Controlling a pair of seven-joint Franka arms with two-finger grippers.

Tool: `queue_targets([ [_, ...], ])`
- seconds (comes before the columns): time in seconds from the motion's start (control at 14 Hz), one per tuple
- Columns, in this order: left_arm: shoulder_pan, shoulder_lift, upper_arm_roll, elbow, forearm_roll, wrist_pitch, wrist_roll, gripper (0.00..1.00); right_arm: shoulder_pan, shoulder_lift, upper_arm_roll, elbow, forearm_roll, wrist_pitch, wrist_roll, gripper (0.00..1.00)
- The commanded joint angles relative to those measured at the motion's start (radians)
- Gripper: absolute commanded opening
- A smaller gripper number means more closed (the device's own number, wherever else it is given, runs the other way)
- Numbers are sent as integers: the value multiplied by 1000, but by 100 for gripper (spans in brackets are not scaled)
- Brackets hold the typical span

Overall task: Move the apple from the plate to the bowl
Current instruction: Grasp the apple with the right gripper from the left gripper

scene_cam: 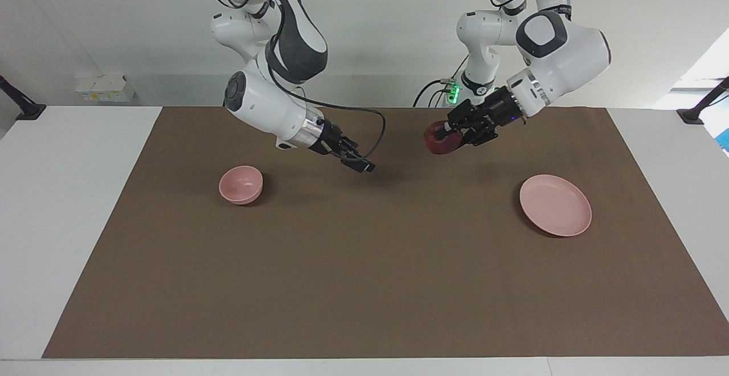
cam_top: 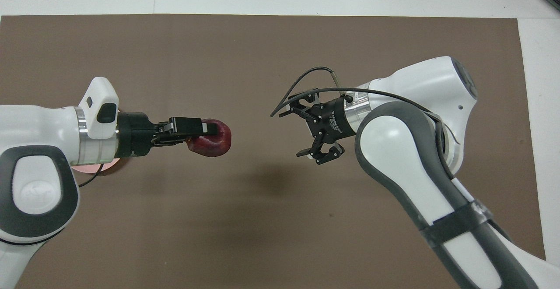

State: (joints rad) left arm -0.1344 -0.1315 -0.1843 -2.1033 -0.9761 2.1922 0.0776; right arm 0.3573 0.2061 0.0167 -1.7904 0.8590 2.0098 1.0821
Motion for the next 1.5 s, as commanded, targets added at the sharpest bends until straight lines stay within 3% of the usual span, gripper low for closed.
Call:
queue_targets([
  [0.0, -97, -22, -6, -30, -24, 186, -77, 0, 43, 6, -1, 22, 64, 16, 82, 100],
  [0.43, -119, -30, -6, -43, -23, 187, -110, 0, 46, 6, -1, 32, 185, 23, 149, 100],
  [0.71, -140, -34, -7, -49, -23, 179, -137, 0, 98, 6, -1, 32, 206, 104, 211, 100],
  [0.79, -145, -34, -7, -49, -23, 179, -145, 0, 100, 6, -1, 32, 201, 109, 202, 60],
  [0.86, -146, -36, -7, -49, -21, 178, -150, 0, 101, 6, -1, 32, 198, 110, 203, 1],
  [1.21, -146, -36, -6, -49, -21, 163, -148, 0, 91, 6, -1, 32, 196, 107, 206, 0],
  [1.36, -143, -34, -6, -47, -21, 159, -148, 50, 86, 3, -3, 32, 186, 107, 203, 0],
  [1.43, -137, -34, -6, -44, -21, 147, -148, 66, 81, 3, -4, 34, 183, 102, 197, 0],
])
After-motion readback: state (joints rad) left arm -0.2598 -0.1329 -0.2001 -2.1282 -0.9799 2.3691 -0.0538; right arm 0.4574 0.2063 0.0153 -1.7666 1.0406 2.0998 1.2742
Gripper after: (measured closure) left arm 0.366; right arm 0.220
